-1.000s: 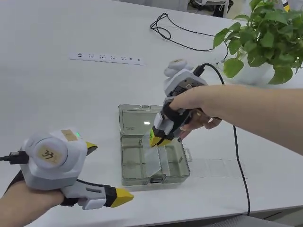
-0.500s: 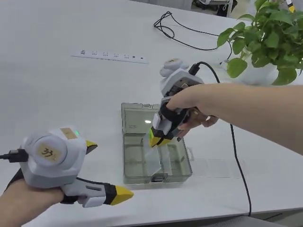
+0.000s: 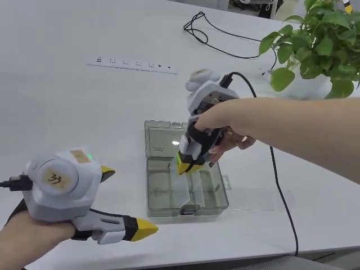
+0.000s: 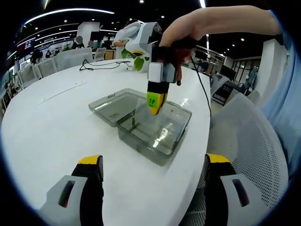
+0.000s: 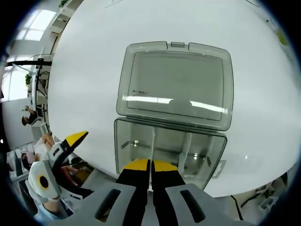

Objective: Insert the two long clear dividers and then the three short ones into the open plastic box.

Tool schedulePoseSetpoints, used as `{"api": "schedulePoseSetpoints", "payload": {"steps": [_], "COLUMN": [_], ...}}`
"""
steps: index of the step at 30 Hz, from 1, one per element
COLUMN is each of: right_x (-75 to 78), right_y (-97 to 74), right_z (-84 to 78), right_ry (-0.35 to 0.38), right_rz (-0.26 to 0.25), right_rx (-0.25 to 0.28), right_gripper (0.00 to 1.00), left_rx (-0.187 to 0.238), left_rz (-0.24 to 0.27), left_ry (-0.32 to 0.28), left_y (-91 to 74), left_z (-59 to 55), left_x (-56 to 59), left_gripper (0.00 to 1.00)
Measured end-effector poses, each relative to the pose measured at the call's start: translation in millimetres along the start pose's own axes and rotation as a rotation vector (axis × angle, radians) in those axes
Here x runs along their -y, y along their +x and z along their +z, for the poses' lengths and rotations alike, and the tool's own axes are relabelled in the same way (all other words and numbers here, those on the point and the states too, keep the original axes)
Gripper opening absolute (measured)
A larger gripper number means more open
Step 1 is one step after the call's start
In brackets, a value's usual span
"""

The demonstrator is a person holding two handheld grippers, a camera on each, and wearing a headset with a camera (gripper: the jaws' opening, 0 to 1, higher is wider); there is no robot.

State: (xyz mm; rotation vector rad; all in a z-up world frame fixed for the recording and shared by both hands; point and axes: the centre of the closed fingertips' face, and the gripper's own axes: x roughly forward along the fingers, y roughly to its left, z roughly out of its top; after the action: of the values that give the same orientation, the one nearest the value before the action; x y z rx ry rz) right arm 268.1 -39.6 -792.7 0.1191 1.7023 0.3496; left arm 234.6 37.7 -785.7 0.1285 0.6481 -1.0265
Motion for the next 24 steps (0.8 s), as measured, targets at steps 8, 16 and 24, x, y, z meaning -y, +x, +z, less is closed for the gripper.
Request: {"api": "schedulePoseSetpoints", "payload": {"steps": [8, 16, 24], "right_x": [-0.2, -2.7, -5.0], "right_y": [1.2, 3.5, 10.6], "right_z": [-0.2, 1.8, 3.0], "right_ry": [-0.014, -0.044, -0.1], "right_rz": [-0.03, -0.079, -0.12], "right_rx": [-0.008, -0.017, -0.012], "right_gripper": [0.02, 0.02, 0.03], "left_rx": [-0.001, 0.0, 0.001], "left_rz": [0.0, -0.002, -0.004], "left_ry": [-0.005, -0.004, -0.007], "left_y": [-0.3, 0.6, -0.8], "left_z": [-1.6, -1.5, -0.2], "left_x": [-0.1, 0.9, 1.0], "left_gripper": [0.9, 0.9, 0.9]}}
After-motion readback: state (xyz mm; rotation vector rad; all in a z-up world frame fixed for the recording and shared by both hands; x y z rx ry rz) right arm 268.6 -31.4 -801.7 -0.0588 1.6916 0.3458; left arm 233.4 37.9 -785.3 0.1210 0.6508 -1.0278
